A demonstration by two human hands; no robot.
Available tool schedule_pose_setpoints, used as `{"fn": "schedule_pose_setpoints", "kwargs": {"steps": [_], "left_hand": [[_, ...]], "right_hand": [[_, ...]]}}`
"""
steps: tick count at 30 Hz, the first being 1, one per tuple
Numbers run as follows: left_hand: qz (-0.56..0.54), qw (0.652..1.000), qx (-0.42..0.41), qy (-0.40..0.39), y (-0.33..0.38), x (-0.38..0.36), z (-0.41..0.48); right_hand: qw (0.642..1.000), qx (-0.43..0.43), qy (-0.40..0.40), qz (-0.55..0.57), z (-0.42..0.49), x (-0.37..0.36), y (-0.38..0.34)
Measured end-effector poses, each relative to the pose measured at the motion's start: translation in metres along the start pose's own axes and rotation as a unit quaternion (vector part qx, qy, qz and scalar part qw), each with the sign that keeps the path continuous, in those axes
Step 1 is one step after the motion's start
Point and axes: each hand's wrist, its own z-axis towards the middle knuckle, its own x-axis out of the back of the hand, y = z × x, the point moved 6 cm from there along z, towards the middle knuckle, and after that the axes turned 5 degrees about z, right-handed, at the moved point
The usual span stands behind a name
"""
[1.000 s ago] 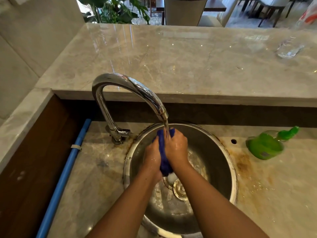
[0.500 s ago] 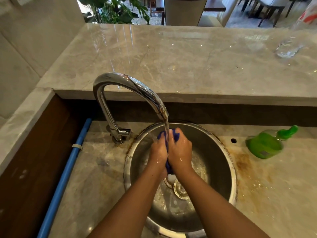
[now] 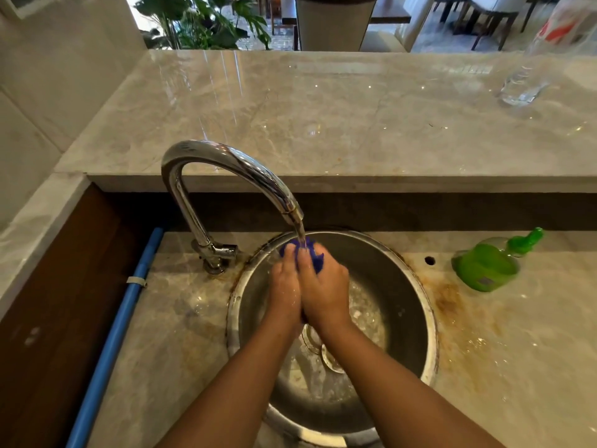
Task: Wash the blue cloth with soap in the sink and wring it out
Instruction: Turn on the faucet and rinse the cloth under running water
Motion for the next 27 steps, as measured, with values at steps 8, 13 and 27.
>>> {"fn": "schedule_pose_setpoints", "kwargs": {"steps": [8, 13, 27], "left_hand": [[0.028, 0.998, -0.042, -0.03, 0.011, 0.003, 0.002], [-0.036, 0.999, 0.036, 0.004, 0.012, 0.013, 0.009], [0.008, 0.999, -0.046, 0.02, 0.031, 0.013, 0.02]], "right_hand": [[0.985, -0.131, 0.049, 0.096, 0.013, 0.014, 0.022], [0.997, 0.038, -0.068, 0.003, -0.029, -0.009, -0.018], [0.997, 0.011, -0.019, 0.08, -0.013, -0.001, -0.024]]}}
